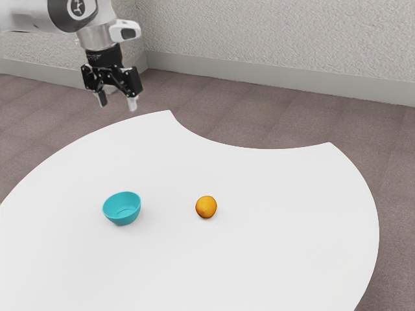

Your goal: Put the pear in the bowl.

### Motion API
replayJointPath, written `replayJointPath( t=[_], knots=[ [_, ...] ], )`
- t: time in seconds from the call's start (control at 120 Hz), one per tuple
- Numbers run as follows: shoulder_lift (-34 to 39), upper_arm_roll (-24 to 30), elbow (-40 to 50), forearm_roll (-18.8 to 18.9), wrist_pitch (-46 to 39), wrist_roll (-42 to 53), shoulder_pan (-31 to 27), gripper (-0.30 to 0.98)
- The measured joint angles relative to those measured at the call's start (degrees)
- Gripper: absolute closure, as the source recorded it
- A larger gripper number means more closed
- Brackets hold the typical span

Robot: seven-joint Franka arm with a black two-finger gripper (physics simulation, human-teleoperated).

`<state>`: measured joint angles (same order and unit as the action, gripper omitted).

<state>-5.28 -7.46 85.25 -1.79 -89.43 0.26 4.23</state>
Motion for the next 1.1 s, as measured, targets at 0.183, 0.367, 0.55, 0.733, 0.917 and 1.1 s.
replayJointPath(
  t=[0.183, 0.367, 0.55, 0.733, 0.917, 1.1],
  knots=[
    [-0.7, 0.4, 0.7, 0.3, -0.8, -0.6, 0.1, 0.02],
    [-7.1, 1.5, 1.8, 0.5, -3.2, -4.4, 4.9, 0.02],
    [-14.8, 1.5, 1.7, 0.6, -9.5, -8.7, 7.3, 0.02],
    [-20.2, 1.6, 1.9, 0.6, -17.5, -11.9, 9.0, 0.02],
    [-23.5, 2.3, 3.5, 0.5, -24.2, -15.0, 10.7, 0.02],
    [-25.7, 3.3, 5.8, 0.3, -29.7, -17.1, 10.6, 0.02]
  ],
)
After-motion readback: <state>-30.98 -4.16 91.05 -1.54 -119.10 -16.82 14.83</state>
